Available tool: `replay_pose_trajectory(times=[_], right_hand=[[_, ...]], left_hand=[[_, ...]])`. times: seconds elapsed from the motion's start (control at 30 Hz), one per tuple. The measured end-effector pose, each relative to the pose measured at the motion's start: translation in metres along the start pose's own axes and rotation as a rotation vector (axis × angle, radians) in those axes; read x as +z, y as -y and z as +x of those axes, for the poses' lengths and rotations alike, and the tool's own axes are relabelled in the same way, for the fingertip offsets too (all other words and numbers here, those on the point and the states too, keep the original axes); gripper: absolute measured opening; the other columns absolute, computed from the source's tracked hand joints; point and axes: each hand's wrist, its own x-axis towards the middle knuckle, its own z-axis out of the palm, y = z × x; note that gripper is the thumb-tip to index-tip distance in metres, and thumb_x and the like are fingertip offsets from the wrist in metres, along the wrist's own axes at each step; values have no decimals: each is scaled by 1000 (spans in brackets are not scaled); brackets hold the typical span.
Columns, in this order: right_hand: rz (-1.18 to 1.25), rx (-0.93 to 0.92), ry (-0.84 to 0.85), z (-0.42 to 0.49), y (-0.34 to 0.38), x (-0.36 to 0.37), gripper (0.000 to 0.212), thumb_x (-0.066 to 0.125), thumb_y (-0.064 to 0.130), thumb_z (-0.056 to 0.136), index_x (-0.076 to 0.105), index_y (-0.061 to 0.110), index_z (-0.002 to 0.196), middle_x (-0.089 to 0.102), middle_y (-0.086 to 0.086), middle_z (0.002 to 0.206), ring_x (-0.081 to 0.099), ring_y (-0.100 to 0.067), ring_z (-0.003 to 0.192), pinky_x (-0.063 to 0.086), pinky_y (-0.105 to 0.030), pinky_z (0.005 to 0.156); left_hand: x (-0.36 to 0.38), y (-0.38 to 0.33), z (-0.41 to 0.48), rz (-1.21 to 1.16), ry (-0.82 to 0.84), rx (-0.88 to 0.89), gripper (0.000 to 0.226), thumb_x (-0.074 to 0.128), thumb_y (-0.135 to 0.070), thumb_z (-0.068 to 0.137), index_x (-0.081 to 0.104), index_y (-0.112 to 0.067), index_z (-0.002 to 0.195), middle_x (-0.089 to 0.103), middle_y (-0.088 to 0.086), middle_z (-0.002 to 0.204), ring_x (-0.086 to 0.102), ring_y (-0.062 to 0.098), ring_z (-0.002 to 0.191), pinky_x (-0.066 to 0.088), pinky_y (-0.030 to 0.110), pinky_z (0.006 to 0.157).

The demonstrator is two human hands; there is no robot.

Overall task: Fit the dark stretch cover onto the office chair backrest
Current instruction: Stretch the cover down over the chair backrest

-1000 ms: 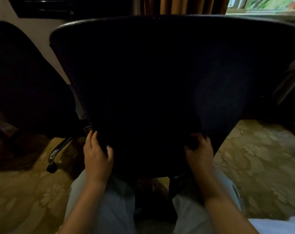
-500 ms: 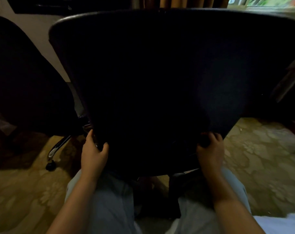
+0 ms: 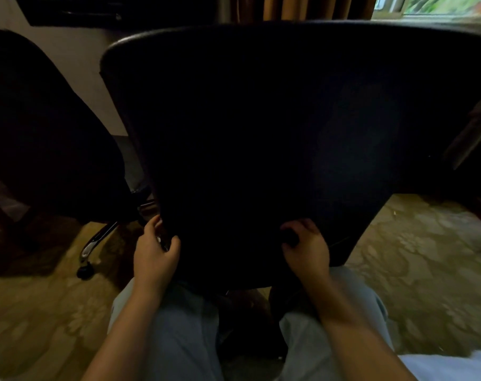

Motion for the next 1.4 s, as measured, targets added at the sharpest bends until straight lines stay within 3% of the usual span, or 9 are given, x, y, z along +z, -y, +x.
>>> replay_pose_trajectory(times=[0.17,0.3,0.43,0.73,0.83,1.0,1.13,1.3,1.4], right_hand=[[9,155,-119,7,-22,-17,36,69,0,72,70,17,103,57,-4,114,58,-25,100,37,-24,73],[-39,287,-259,21,-47,-40,41,67,-2,75,65,9,114,55,-12,120,56,-29,102,35,-26,74],[-42,348,-246,28,-49,-42,39,65,0,78,63,4,116,56,-17,119,57,-33,100,35,-26,75],[-41,77,-11,3,-6,-5,31,69,7,75,71,19,104,59,-4,114,59,-26,99,37,-23,69],[-4,122,-72,7,-16,-9,32,68,3,73,71,17,101,59,-5,108,60,-27,95,38,-24,68],[-61,303,-177,21,-48,-35,43,65,2,79,62,9,121,54,-11,120,56,-29,101,37,-28,74],[-58,386,-212,29,-65,-40,35,65,7,80,64,6,115,58,-19,114,59,-34,95,36,-29,72],[-65,312,-85,18,-38,-27,40,65,6,82,60,7,122,51,-12,124,56,-31,106,38,-28,78],[-67,134,21,7,-20,-13,36,69,5,76,68,15,111,55,-7,115,59,-30,99,39,-26,72]], left_hand=[[4,6,-2,53,-5,54,55,67,-14,86,46,-10,137,62,7,108,51,10,90,40,27,72],[4,3,-6,73,-12,70,49,66,-16,87,50,-10,132,62,8,107,55,19,94,41,30,73],[6,1,-8,50,-22,56,42,64,-18,88,53,-12,129,63,4,105,59,22,96,45,31,74],[10,-4,-12,10,-39,15,39,62,-21,90,54,-13,127,65,4,106,60,19,92,46,29,72],[7,1,-11,52,-23,34,40,62,-21,90,54,-13,128,65,6,104,60,18,90,44,30,70],[4,5,-12,78,-12,47,35,62,-20,91,57,-13,124,65,6,97,58,13,80,38,24,64],[5,2,-12,22,-15,33,31,61,-19,91,59,-13,121,66,1,99,61,14,87,40,19,65],[9,-11,-17,-41,-64,-35,28,60,-16,92,60,-9,119,59,-7,91,56,11,85,35,9,62],[11,-15,-18,-61,-86,-58,28,59,-16,93,60,-9,120,60,-6,92,53,7,84,33,7,61]])
